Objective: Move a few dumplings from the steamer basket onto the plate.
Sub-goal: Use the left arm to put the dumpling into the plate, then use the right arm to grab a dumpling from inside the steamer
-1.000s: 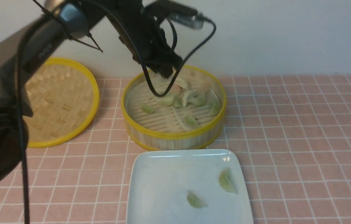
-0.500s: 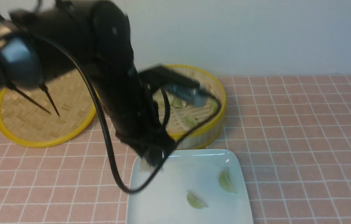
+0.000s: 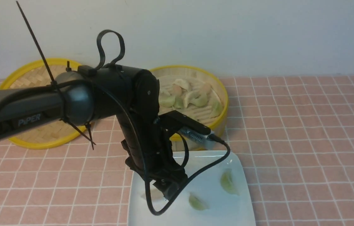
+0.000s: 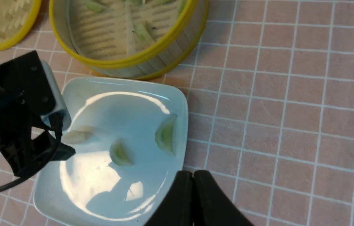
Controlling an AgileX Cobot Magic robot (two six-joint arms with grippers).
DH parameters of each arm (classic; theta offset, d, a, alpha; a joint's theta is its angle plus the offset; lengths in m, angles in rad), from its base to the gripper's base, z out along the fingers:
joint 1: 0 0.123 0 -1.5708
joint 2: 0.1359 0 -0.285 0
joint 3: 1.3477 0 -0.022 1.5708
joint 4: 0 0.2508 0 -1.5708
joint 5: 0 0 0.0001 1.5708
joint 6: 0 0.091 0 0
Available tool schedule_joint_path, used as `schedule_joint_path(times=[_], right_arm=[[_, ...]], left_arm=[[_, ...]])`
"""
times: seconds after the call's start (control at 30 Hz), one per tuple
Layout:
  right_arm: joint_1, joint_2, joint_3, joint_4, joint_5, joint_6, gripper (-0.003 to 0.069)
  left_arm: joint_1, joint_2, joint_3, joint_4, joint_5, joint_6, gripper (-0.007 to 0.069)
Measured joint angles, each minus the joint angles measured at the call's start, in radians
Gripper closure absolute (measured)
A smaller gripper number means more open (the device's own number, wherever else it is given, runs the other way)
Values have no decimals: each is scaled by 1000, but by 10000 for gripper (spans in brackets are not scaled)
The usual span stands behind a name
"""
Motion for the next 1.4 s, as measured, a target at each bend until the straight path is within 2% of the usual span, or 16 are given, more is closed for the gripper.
schedule_joint_path(times=[0.1,0.13,0.2,0.27,0.33,0.4,0.57,0.7,0.87,0.9,0.93,0.97,1.07,1.23,1.3,1.4], right_arm=[[68,85,-73,-16,-1,1,669],[101,121,-102,-30,-2,9,669],[174,210,-172,-76,-2,37,669],[223,291,-229,-119,-2,63,669],[278,386,-305,-166,-2,88,668],[330,481,-390,-213,-4,108,666],[428,708,-582,-300,-6,136,638],[478,883,-716,-346,-10,139,575],[515,1060,-856,-364,-13,138,456],[524,1131,-909,-377,-13,138,403],[524,1138,-909,-380,-13,138,396],[528,1192,-957,-399,-14,138,337],[528,1269,-1014,-439,-14,139,267],[528,1320,-1048,-470,-14,163,238],[528,1331,-1049,-469,-15,181,257],[528,1350,-1050,-457,-17,186,328]], left_arm=[[8,-17,-51,47,87,-41,194],[17,-35,-58,67,100,-59,244],[54,-94,-65,101,117,-96,400],[98,-152,-65,119,121,-115,519],[150,-228,-53,124,122,-133,594],[210,-347,-8,128,123,-147,622],[288,-600,161,120,104,-154,631],[303,-799,307,106,49,-174,631],[303,-993,426,89,32,-193,631],[303,-1060,462,89,32,-197,631],[303,-1068,462,89,32,-197,631],[303,-1131,487,89,33,-199,631],[303,-1240,514,89,50,-200,631],[303,-1355,518,92,99,-201,631],[303,-1388,518,92,111,-202,631],[303,-1412,518,92,120,-203,631]])
